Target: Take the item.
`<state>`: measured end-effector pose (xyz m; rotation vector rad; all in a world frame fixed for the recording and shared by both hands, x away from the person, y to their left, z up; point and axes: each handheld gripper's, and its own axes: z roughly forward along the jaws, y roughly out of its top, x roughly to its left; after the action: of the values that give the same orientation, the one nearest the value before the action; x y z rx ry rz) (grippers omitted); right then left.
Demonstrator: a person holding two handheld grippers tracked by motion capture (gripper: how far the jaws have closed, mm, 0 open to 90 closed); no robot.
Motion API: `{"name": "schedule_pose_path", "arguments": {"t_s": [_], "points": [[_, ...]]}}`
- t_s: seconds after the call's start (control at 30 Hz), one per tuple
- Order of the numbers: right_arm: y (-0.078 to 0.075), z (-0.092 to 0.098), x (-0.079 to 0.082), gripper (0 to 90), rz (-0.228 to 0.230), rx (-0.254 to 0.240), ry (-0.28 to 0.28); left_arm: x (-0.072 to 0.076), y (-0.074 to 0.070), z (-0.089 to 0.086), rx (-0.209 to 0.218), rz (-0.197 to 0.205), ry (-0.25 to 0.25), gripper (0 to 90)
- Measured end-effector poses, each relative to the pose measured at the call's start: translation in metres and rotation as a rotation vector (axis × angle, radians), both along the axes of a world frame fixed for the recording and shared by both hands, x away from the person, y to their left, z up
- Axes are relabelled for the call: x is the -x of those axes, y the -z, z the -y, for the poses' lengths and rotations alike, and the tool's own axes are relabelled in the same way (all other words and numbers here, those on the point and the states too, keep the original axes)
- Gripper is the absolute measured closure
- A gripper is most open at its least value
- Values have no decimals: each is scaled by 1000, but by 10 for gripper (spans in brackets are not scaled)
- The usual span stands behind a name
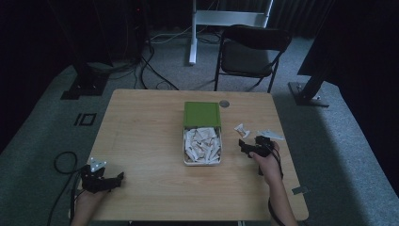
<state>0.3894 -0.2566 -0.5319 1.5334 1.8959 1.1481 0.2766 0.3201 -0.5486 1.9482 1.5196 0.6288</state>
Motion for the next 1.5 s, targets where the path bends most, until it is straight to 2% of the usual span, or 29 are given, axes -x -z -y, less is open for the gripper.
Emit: {"name": "schedule_pose_path", "arguments": {"t_s": [0.33,0.67,0.9,1.07,1.33,1.43,1.5], "points": [[7,10,22,137,-20,12,-5,0,0,0,0,0,0,32],[14,30,41,137,-23,42,67,0,0,0,0,0,0,32],[17,41,52,138,-33,70,95,0,0,0,-2,-1,1,32],[19,48,60,139,-43,82,144,0,0,0,-1,0,1,32],[20,55,71,140,-82,100,176,0,0,0,-1,1,1,32],[21,58,79,140,-100,136,201,0,0,0,-1,1,1,32],[21,59,82,140,-106,136,209,0,0,0,-2,1,1,32]]}}
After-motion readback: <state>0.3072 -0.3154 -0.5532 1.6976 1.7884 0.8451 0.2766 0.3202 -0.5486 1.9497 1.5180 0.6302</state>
